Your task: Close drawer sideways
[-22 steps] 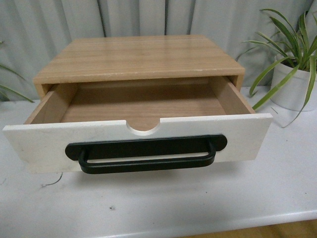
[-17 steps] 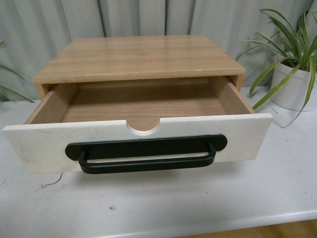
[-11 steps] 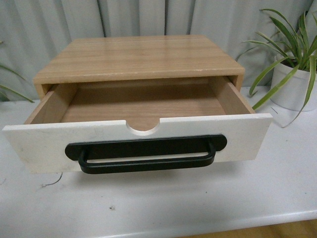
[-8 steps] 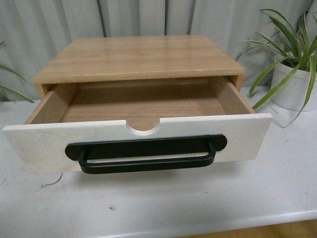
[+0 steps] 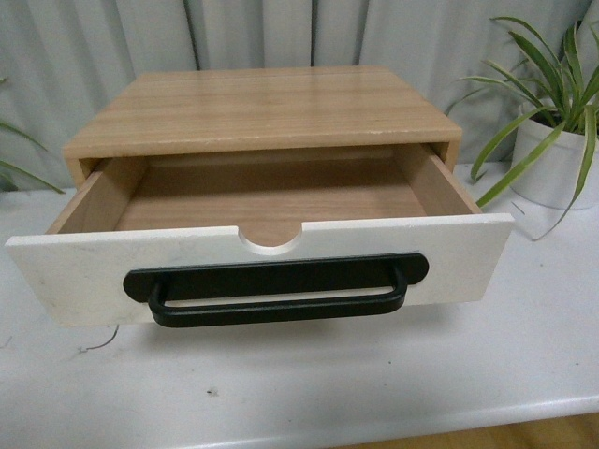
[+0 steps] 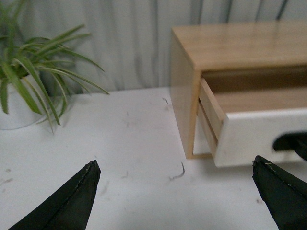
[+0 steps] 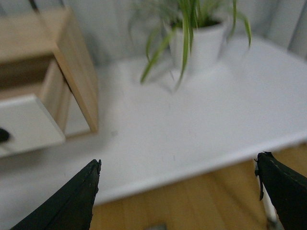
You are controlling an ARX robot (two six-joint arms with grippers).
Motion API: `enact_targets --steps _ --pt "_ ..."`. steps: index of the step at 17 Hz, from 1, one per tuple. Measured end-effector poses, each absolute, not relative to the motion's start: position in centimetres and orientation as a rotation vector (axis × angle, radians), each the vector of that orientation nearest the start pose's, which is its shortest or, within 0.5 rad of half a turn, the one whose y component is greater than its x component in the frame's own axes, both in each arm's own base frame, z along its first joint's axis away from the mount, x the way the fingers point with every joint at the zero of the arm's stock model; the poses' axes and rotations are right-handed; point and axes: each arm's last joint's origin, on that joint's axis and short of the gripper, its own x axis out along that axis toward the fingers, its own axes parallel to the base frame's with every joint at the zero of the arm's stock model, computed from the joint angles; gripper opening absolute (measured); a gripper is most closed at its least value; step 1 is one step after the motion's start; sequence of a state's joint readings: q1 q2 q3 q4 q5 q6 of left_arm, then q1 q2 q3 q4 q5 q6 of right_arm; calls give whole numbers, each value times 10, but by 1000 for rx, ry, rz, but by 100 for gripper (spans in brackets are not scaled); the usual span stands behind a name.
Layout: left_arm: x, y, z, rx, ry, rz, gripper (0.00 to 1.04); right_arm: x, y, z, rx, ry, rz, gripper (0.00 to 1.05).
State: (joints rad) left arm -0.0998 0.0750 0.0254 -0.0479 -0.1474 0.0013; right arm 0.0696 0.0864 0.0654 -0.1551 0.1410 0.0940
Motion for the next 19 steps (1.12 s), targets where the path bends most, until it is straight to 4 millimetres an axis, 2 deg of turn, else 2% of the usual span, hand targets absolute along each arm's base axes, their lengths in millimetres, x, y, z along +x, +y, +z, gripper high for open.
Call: enact_targets --steps 1,3,5,8,11,14,19 --pt "103 -17 161 84 135 -32 98 105 9 167 119 279 -99 98" --pt "108 -35 159 326 142 -213 98 121 22 180 74 391 43 98" --pt "114 -45 151 557 196 -345 98 132 43 181 -93 510 267 98" --pt "127 -58 142 743 234 -470 98 146 64 179 -301 562 477 98" --pt "145 -62 139 816 266 -518 98 163 75 177 -398 595 606 98" --pt "164 -61 134 863 307 -514 98 187 95 172 -480 601 694 98" --pt "196 -65 139 868 290 -471 98 237 123 164 -530 610 729 98"
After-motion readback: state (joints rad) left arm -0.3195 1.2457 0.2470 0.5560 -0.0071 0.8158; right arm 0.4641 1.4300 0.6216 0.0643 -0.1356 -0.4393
